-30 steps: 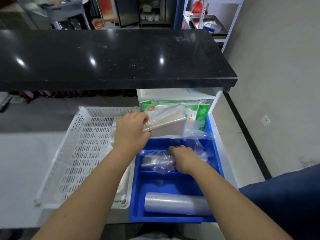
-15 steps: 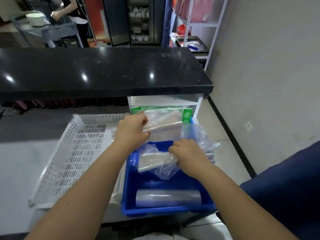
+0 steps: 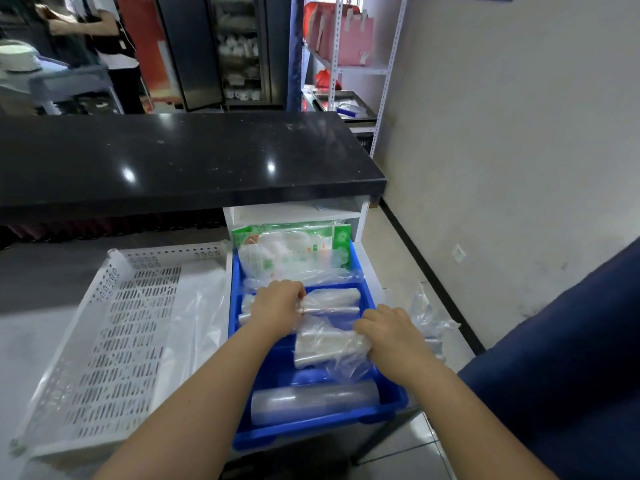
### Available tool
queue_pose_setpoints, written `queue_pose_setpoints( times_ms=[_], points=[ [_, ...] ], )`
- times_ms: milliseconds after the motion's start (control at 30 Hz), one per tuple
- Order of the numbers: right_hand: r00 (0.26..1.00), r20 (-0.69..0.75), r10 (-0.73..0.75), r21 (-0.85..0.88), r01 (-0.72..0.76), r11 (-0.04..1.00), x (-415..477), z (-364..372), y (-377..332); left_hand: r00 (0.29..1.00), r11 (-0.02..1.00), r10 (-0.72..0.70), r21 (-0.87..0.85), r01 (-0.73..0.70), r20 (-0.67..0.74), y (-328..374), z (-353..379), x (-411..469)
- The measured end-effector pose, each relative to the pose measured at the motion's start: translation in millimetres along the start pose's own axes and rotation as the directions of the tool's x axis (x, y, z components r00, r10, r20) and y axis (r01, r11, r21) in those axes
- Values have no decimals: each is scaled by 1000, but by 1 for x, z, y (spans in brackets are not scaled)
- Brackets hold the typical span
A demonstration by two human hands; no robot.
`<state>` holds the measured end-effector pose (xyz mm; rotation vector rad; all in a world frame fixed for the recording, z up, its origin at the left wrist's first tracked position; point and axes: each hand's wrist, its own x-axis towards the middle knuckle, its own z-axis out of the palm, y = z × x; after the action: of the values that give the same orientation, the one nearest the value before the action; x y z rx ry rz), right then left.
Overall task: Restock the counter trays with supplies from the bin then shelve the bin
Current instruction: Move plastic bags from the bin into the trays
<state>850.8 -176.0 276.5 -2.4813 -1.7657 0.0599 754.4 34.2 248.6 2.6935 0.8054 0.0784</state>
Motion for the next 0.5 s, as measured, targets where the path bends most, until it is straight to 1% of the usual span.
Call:
queue_pose_setpoints(
  times_ms=[67,233,300,400,433,500],
  points=[
    [1000,9,15,-2,-15,1000,3,0,-3,999,1000,16,21,-15,-42,-6,4,1],
    [999,27,19,-20,-18,1000,14,1,-4,993,998,31,-44,-36,-111,-22,-9,-3],
    [1000,11,19,-36,-19,999,24,-3,-3,977,995,7,-96,-28,-213,-31,-24,-10],
    [999,-35,16,-30,-17,999,47,-6,-10,924,981,-12,-183,-63,-383,-43,-48,-19],
    [999,-43,2,-21,-3,1000,57,-6,-17,914,976,-4,-201,-84,-405,-44,-54,-23],
    [999,-20,-43,-30,43,999,77,2,-35,922,967,36,-219,-129,-385,-44,-58,-31]
  ],
)
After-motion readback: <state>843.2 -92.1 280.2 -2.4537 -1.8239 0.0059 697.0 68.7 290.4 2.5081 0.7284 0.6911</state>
